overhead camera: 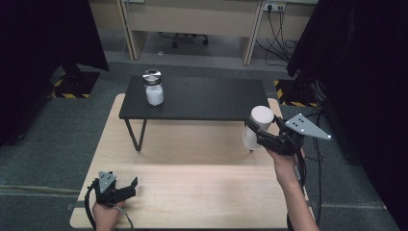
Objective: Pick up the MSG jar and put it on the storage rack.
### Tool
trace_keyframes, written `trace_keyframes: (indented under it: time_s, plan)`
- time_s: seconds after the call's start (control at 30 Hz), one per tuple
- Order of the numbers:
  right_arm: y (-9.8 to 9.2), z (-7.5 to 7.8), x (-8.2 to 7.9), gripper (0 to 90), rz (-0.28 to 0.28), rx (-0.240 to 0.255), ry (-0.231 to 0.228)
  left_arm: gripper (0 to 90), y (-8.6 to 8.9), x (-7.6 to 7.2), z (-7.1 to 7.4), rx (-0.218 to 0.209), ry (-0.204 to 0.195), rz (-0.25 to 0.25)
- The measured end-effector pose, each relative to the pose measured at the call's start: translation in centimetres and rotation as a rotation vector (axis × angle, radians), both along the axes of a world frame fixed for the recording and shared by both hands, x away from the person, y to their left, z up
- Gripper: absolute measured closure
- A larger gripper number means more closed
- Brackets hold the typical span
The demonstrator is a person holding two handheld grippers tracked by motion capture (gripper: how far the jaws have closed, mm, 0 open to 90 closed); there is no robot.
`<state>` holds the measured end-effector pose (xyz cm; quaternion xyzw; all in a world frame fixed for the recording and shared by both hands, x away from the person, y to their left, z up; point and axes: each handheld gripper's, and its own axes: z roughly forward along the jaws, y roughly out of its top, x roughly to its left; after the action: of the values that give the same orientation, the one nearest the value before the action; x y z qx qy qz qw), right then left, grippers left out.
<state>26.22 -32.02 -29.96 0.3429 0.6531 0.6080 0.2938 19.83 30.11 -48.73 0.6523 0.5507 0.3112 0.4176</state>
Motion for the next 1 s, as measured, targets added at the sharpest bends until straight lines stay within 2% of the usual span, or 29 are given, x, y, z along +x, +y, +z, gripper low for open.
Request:
trace_keyframes:
  time_s: [0.7, 0.9, 1.0]
  plan:
    - [0.8, 2.1, 1.1, 33.7, -0.016, -0.019, -0.011, 0.0, 0.1, 0.0, 0.0, -0.002, 0.002, -0.004]
    - [1.1, 2.1, 1.8, 33.7, -0.026, -0.005, -0.01, 0.0, 0.1, 0.0, 0.0, -0.002, 0.001, -0.007]
    - [1.2, 1.9, 2.2, 33.7, -0.029, 0.002, -0.002, 0.0, 0.0, 0.2, 0.1, -0.002, 0.012, -0.001]
